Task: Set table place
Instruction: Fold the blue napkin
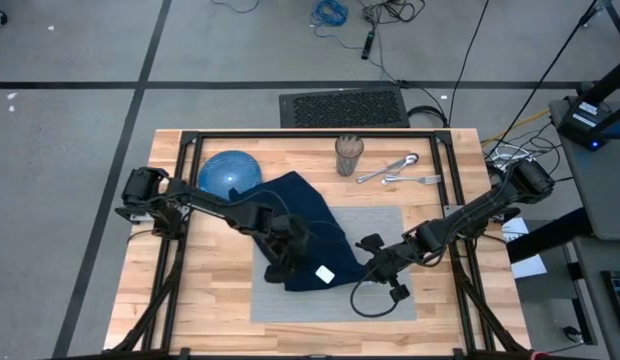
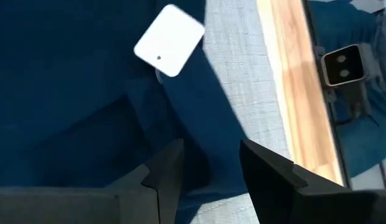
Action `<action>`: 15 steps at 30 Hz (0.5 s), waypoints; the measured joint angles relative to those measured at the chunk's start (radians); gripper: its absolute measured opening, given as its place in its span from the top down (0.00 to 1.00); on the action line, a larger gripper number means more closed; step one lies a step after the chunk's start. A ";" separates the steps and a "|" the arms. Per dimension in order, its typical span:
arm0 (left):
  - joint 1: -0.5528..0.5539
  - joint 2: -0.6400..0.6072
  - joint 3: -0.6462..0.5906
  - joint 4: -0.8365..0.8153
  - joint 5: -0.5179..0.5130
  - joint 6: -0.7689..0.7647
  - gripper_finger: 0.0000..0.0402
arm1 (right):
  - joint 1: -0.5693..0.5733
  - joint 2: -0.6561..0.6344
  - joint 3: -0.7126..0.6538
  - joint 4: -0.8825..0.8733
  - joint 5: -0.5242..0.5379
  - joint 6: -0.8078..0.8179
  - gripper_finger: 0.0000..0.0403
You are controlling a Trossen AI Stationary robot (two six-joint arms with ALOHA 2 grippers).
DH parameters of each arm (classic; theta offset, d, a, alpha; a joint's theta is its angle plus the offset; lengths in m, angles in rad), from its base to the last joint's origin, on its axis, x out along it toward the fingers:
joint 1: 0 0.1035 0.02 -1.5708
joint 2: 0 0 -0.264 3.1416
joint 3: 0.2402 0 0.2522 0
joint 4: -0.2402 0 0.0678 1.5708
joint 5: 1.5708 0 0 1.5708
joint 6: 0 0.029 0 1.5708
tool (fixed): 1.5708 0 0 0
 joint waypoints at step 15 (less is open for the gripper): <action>-0.050 0.007 0.000 -0.015 0.025 -0.080 0.64 | -0.001 0.000 0.000 0.000 0.019 -0.009 1.00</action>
